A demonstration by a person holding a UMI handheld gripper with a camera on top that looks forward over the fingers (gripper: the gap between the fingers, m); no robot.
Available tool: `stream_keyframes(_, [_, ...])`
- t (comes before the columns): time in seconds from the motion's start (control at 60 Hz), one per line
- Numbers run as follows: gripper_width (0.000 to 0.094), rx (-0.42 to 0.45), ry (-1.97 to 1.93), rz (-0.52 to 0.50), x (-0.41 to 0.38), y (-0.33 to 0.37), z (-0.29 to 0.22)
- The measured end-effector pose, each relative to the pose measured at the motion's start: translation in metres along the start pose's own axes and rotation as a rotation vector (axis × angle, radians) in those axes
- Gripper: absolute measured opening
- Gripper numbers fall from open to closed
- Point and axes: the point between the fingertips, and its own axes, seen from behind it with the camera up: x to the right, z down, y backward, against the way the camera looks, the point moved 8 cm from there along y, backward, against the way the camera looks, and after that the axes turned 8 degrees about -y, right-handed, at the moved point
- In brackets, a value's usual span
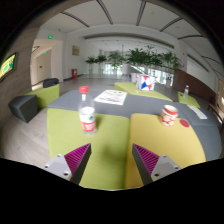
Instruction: Pour water
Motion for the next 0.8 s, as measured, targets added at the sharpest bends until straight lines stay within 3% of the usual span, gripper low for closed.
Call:
stream_keyframes(0.267, [0.0862, 0.107, 0.046, -0.050, -0.103, -0.105, -0.027])
stream_keyframes(0.533, [0.0835, 0.149, 0.024, -0.038, -0.119, -0.192, -0.046])
stream_keyframes(0.583, [0.0803, 0.148, 0.021, -0.047, -0.124, -0.201, -0.047])
stream_keyframes(0.7, [0.0541, 0.163, 0.000, -0.026, -0.123, -0.215, -0.048])
stream_keyframes(0.8, [0.0477, 0.184, -0.019, -0.049, -0.122, -0.217, -0.051])
